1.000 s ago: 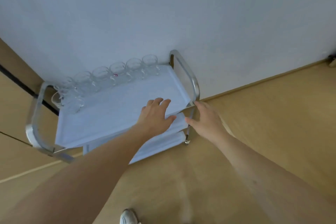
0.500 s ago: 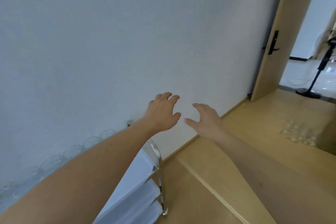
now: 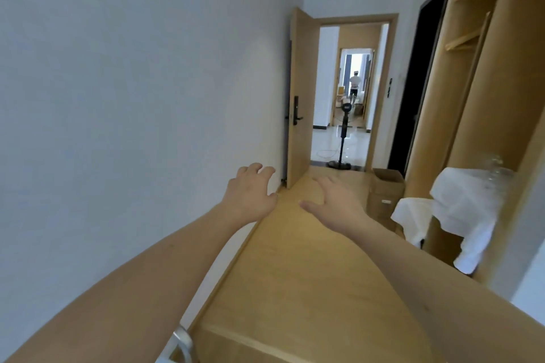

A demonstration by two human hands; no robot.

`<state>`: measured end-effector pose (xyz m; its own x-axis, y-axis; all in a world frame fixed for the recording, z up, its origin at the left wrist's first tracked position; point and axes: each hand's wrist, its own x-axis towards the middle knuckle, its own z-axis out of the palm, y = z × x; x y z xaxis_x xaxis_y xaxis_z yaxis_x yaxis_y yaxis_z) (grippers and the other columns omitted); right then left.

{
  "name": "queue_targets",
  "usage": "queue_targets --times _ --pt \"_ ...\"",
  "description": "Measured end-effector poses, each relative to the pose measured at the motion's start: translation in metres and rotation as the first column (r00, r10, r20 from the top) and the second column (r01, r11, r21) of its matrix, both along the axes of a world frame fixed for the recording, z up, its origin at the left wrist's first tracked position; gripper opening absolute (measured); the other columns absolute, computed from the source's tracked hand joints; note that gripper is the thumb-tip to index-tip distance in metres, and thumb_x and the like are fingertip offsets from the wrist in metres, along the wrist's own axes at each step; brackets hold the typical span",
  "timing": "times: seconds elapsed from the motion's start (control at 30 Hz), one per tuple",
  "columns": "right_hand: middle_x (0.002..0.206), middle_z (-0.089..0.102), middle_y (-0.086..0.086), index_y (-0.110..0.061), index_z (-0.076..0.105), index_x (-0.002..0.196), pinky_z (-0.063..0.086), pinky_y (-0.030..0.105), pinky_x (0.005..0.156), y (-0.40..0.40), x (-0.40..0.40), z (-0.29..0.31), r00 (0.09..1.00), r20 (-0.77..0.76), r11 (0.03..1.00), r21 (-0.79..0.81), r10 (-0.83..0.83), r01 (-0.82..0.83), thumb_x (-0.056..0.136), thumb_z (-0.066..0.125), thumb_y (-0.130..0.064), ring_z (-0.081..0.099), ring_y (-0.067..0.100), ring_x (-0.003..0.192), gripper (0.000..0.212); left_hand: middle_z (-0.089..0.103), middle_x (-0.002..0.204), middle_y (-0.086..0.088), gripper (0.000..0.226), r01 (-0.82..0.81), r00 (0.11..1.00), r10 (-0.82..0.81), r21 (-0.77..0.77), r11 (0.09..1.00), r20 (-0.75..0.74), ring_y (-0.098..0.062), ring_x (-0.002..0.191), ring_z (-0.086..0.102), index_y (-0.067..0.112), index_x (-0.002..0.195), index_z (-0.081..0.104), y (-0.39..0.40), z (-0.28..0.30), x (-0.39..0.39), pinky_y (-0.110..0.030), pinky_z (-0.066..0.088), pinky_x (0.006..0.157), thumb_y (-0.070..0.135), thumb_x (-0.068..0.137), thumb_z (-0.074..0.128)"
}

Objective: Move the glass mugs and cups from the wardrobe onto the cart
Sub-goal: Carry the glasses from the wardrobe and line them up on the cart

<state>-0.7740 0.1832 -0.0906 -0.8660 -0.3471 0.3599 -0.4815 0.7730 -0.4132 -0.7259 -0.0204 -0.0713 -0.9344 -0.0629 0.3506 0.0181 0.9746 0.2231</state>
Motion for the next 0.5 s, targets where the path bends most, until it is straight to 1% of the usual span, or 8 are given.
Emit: queue_targets --times 0.1,0.17,0.27,0.4,0.5 --pt "0.155 0.041 0.005 -0.019 0.037 0.154 0.036 0.043 0.113 0.012 0.003 -0.008 0.996 -0.017 0.994 0.061 -0.088 0.089 0.092 0.062 -0.055 0.036 0.028 0.141 0.076 0.040 0.150 -0.008 0.056 0.090 0.996 -0.090 0.007 0.996 0.009 -0.030 0.136 0.035 0.020 0.146 0.043 0.009 -0.005 -0.013 -0.042 0.039 0.104 0.032 0.093 0.057" --pt "0.157 0.038 0.004 -0.020 0.036 0.155 0.033 0.042 0.115 0.022 0.003 -0.015 0.990 -0.037 0.987 0.086 -0.135 0.138 0.092 0.062 -0.056 0.033 0.028 0.143 0.077 0.039 0.150 -0.008 0.057 0.142 0.990 -0.142 0.002 0.990 0.026 -0.031 0.137 0.034 0.019 0.147 0.043 0.016 -0.007 -0.022 -0.044 0.040 0.107 0.032 0.093 0.057" --pt "0.157 0.038 0.003 -0.022 0.035 0.154 0.032 0.042 0.115 0.034 -0.002 -0.021 0.979 -0.008 0.978 0.061 -0.202 0.202 0.091 0.063 -0.057 0.034 0.028 0.143 0.077 0.038 0.151 -0.008 0.057 0.212 0.976 -0.211 -0.012 0.977 0.044 -0.032 0.138 0.033 0.020 0.145 0.045 0.027 -0.009 -0.040 -0.046 0.040 0.108 0.034 0.092 0.058" --pt "0.155 0.041 0.002 -0.022 0.036 0.154 0.037 0.042 0.113 0.045 -0.019 -0.026 0.964 0.004 0.963 0.047 -0.267 0.266 0.089 0.064 -0.059 0.038 0.028 0.140 0.079 0.038 0.152 -0.007 0.065 0.292 0.956 -0.291 -0.023 0.956 0.036 -0.030 0.139 0.032 0.019 0.151 0.040 0.042 -0.015 -0.070 -0.044 0.039 0.109 0.038 0.092 0.059" --pt "0.154 0.042 0.001 -0.023 0.038 0.153 0.040 0.043 0.112 0.055 -0.038 -0.030 0.954 0.007 0.953 0.051 -0.300 0.299 0.088 0.064 -0.059 0.039 0.027 0.139 0.078 0.039 0.151 -0.008 0.065 0.337 0.941 -0.337 -0.019 0.941 0.026 -0.029 0.139 0.032 0.020 0.151 0.040 0.054 -0.021 -0.098 -0.043 0.039 0.108 0.039 0.092 0.060"
